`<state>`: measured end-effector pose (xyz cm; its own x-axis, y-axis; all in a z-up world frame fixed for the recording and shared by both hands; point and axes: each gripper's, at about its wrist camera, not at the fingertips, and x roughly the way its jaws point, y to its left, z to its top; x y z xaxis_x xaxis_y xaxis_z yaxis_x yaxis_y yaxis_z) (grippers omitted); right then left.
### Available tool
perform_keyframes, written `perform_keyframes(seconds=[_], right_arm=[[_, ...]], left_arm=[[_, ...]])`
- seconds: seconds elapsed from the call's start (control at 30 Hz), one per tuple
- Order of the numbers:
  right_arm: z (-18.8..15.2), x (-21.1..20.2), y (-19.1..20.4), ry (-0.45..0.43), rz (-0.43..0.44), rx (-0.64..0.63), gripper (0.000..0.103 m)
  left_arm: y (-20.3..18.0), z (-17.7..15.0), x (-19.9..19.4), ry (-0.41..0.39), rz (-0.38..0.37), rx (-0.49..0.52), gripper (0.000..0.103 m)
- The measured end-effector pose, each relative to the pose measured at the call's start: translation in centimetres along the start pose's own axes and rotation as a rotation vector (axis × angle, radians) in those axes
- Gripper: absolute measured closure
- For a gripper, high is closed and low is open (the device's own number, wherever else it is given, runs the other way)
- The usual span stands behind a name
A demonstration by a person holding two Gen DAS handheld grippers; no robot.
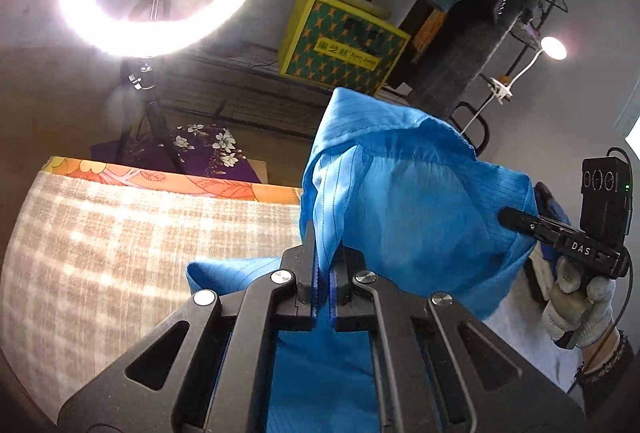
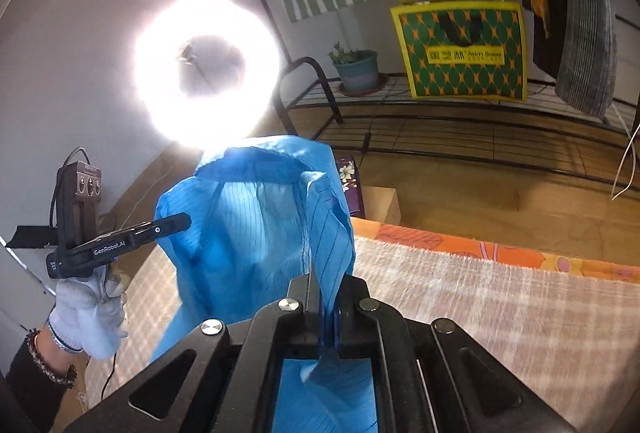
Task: Fold large clothes
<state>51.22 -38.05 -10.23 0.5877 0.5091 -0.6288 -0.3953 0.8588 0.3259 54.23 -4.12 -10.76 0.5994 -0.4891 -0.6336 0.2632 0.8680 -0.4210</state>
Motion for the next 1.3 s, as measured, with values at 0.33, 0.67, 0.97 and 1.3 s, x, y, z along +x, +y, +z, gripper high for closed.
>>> perform_keyframes(seconds=[0.33,0.67,0.97,1.3], right_arm=[[-3.6,-7.6,5.2,0.002,0.007,-0.075,0.103],[-9.1,-13.5,8.4,0.032,-0.013,-0.138,0.103],[-16.6,-16.6,12.0,0.111,-0.022,-0.216,0.103],[-23.6,-18.3,13.0,0.178,-0.063,-0.291,0.095]], left_arm=[[-3.6,-4.6,-8.6,-0.018,-0.026,0.040,0.102],[-5.5,-12.3,-15.5,-0.008,-0.032,0.069,0.102],[-8.9,-20.9,-19.8,0.062,-0.022,0.068,0.102],[-9.9,-29.1,-20.3,0.231,0.062,0.166,0.102]])
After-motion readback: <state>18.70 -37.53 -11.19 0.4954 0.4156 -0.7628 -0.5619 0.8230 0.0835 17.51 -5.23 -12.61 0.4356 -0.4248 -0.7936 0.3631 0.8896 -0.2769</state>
